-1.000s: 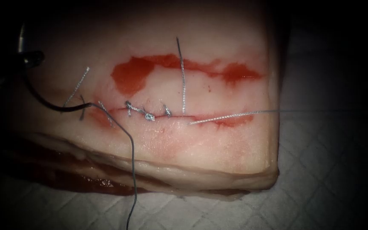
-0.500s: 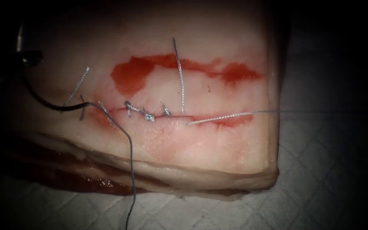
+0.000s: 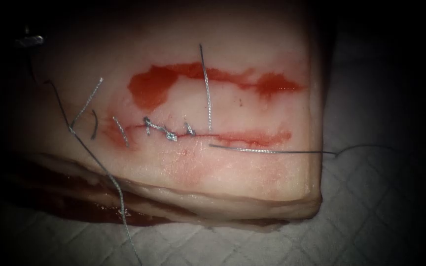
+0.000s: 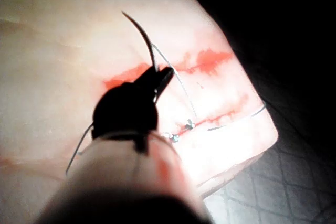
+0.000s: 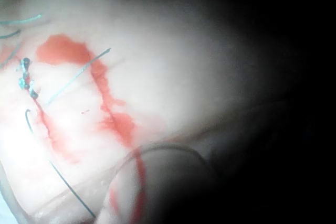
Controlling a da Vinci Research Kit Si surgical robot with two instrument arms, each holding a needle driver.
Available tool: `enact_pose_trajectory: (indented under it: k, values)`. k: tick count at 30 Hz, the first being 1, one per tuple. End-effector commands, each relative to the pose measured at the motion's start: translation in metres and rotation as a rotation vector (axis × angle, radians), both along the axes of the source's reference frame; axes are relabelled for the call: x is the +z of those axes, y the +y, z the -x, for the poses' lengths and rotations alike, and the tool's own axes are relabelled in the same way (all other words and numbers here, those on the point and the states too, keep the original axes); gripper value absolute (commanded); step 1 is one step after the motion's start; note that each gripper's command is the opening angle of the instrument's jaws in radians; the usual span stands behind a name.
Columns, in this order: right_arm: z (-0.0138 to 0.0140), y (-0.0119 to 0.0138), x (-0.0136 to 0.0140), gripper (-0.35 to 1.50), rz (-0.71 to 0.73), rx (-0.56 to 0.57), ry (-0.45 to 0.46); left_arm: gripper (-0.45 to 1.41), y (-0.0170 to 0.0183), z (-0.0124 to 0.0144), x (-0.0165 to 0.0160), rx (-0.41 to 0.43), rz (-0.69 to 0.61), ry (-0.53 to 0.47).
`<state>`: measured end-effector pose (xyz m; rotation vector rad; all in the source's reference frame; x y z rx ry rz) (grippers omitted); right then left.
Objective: Wound Closure
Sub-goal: Pull the thread all the way through the tissue, leaving a short tail on the top side of the wound, then grab the long end of the thread using the left gripper
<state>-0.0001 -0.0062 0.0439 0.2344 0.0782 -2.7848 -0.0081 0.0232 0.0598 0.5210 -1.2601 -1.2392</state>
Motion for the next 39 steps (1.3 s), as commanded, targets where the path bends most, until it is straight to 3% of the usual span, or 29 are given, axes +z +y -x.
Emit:
enact_pose_trajectory:
  k: [1,5,7,9,14,16,17,18,19,23,27,32,39]
  values:
    - [-0.0015,0.001,-0.0025,1.3,0.075,0.007,0.07,-0.45,0.0013,0.0001,0.001,0.004,0.042,0.078]
    - [-0.0025,0.0019,-0.0071,1.3,0.202,0.251,0.304,-0.45,0.0046,-0.0007,0.0024,0.053,0.088,0.455]
    - [-0.0032,0.0021,-0.0084,1.33,0.268,0.327,0.42,-0.45,0.006,-0.0004,0.0027,0.165,0.073,0.63]
    - [-0.0042,0.002,-0.0094,1.35,0.306,0.395,0.612,-0.45,0.0071,0.0,0.003,0.24,0.074,0.731]
    - [-0.0082,0.0009,-0.0096,1.35,0.125,0.391,1.263,-0.45,0.009,0.0012,0.0045,0.293,0.102,0.925]
    - [-0.0097,0.0002,-0.0092,1.36,0.139,0.273,1.395,-0.45,0.0091,0.0018,0.0055,0.32,0.111,0.979]
    - [-0.0107,-0.0003,-0.0089,1.41,0.156,0.205,1.437,0.09,0.0089,0.0023,0.0062,0.376,0.144,1.003]
    - [-0.0113,-0.0007,-0.0087,1.43,0.169,0.174,1.456,0.34,0.0086,0.0027,0.0068,0.43,0.177,0.996]
    - [-0.0119,-0.001,-0.0085,1.43,0.171,0.168,1.465,0.47,0.0082,0.0032,0.0073,0.469,0.187,0.966]
    - [-0.0138,-0.0019,-0.0071,1.41,0.208,0.064,1.533,0.54,0.0052,0.0056,0.009,0.671,0.314,0.81]
    - [-0.0141,-0.0024,-0.0056,1.36,0.221,0.055,1.589,0.86,0.0035,0.0075,0.0092,0.715,0.349,0.789]
    - [-0.0137,-0.002,-0.0047,1.38,0.239,0.117,1.592,0.89,0.0036,0.0081,0.008,0.72,0.331,0.751]
    - [-0.0132,-0.0017,-0.0054,1.4,0.37,0.251,1.736,0.71,0.0047,0.0099,0.0028,0.645,0.308,0.6]
